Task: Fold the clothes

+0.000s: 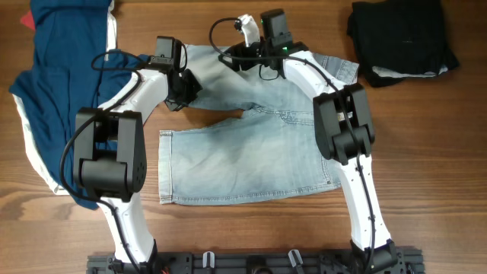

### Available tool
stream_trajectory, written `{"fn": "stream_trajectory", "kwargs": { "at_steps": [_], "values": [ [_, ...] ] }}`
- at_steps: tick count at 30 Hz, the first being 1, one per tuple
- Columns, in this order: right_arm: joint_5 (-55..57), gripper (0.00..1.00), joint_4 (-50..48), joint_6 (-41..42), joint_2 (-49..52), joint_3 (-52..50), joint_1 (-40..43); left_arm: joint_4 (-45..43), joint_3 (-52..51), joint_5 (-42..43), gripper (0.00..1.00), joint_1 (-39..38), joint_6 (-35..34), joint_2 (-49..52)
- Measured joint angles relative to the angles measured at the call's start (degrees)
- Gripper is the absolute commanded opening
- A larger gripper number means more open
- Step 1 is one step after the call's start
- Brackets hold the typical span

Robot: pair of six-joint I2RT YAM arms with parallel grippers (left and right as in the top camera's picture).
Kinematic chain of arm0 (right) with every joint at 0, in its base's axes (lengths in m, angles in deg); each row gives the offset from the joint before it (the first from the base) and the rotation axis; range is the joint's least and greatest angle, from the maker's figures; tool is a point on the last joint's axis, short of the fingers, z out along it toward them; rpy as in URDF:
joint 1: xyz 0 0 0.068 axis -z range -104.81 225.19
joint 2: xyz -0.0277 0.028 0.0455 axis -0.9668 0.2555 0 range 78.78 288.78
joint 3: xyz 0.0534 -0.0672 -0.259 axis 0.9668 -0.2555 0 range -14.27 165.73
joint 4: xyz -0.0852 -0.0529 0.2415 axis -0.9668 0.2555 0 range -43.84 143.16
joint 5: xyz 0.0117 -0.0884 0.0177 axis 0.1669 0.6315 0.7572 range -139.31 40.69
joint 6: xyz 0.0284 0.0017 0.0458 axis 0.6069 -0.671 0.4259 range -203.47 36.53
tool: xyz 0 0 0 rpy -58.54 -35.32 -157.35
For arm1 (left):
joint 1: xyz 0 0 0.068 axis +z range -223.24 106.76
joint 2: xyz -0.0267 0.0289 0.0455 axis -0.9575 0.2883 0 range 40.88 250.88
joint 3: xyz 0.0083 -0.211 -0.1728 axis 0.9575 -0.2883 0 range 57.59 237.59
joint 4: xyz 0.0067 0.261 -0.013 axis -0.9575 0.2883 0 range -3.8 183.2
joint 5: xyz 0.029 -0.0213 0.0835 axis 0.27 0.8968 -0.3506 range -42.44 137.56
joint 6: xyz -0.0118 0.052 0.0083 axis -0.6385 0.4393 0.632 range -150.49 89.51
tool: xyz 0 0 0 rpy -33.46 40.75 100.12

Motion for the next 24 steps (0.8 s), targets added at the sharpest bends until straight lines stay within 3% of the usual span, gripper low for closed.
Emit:
{"fn": "stream_trajectory", "kwargs": {
  "at_steps": [5,10,13,19,24],
  "values": [
    [-0.3,0.78,-1.9,1.7,0.3,0.0,1.9,-0.7,0.0,0.5,0.28,-0.2,-0.2,0.0],
    [-5.2,0.99,0.0,3.1,0.7,1.8,4.2,-3.1,0.2,1.8,0.59,-0.4,0.0,0.0],
    [-6.4,1.00,1.7,3.2,0.7,3.9,6.7,-3.0,1.0,2.6,0.74,-0.1,1.4,-0.1],
    [-6.3,1.00,12.4,0.7,-5.7,4.6,11.7,4.0,3.7,1.6,0.84,3.9,5.5,-1.0],
    [-0.1,1.00,28.0,-1.5,-21.2,5.0,11.0,13.9,7.3,-1.6,0.99,7.0,8.8,-7.0]
  ]
}}
